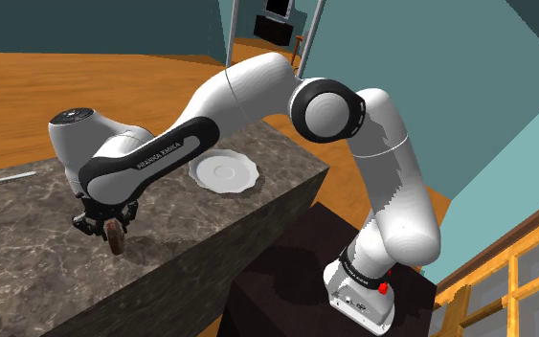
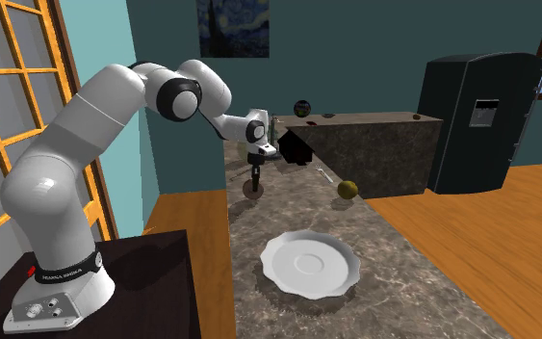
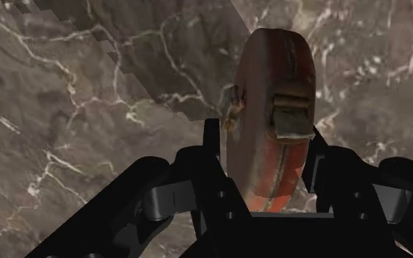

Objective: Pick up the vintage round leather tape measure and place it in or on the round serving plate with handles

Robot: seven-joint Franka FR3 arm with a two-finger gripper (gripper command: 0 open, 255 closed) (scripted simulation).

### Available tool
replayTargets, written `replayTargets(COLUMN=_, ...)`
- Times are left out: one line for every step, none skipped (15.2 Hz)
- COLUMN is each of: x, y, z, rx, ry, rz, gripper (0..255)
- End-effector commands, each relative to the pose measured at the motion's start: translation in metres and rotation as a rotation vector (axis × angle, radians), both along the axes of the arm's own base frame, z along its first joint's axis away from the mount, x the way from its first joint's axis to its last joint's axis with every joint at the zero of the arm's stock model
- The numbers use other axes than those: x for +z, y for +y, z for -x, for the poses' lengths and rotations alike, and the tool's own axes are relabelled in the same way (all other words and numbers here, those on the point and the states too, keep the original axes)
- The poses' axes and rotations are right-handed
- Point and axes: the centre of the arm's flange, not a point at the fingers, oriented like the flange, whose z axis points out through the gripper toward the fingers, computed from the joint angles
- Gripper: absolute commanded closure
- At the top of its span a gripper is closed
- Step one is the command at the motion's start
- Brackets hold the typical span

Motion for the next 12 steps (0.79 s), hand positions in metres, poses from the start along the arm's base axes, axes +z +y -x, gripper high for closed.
replayTargets(x=-0.001, y=0.000, z=0.000, rx=0.000, ry=0.001, rz=0.001, gripper=255)
replayTargets(x=-0.001, y=0.000, z=0.000, rx=0.000, ry=0.001, rz=0.001, gripper=255)
replayTargets(x=-0.001, y=0.000, z=0.000, rx=0.000, ry=0.001, rz=0.001, gripper=255)
replayTargets(x=-0.001, y=0.000, z=0.000, rx=0.000, ry=0.001, rz=0.001, gripper=255)
replayTargets(x=-0.001, y=0.000, z=0.000, rx=0.000, ry=0.001, rz=0.001, gripper=255)
replayTargets(x=-0.001, y=0.000, z=0.000, rx=0.000, ry=0.001, rz=0.001, gripper=255)
replayTargets(x=-0.001, y=0.000, z=0.000, rx=0.000, ry=0.001, rz=0.001, gripper=255)
replayTargets(x=-0.001, y=0.000, z=0.000, rx=0.000, ry=0.001, rz=0.000, gripper=255)
replayTargets(x=0.005, y=0.000, z=0.000, rx=0.000, ry=0.001, rz=0.000, gripper=255)
replayTargets(x=0.010, y=0.000, z=0.000, rx=0.000, ry=0.001, rz=0.001, gripper=255)
replayTargets(x=0.015, y=0.000, z=0.000, rx=0.000, ry=0.001, rz=0.000, gripper=255)
replayTargets(x=0.021, y=0.000, z=0.000, rx=0.000, ry=0.001, rz=0.000, gripper=255)
